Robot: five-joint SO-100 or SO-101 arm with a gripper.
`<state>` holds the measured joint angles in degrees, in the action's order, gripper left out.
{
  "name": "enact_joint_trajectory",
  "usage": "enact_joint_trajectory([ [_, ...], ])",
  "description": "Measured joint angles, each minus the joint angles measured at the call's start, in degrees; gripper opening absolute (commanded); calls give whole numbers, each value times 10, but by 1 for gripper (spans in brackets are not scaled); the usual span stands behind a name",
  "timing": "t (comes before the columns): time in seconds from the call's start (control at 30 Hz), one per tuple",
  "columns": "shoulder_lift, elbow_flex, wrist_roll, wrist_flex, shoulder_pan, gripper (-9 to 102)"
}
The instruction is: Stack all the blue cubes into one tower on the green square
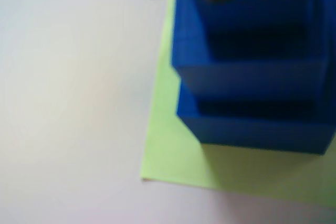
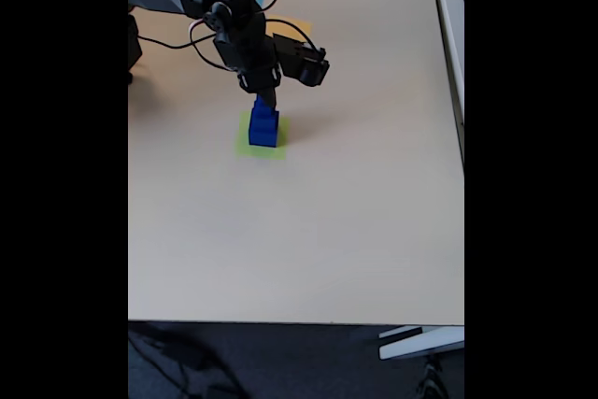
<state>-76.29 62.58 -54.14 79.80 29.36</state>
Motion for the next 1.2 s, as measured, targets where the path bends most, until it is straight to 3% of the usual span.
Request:
enact_joint_trajectory([
  [0.47, 1, -36, 2, 0, 4, 0],
  [0.77, 25, -225, 9, 3, -31, 0],
  [1.2, -42, -238, -89, 172, -70, 0],
])
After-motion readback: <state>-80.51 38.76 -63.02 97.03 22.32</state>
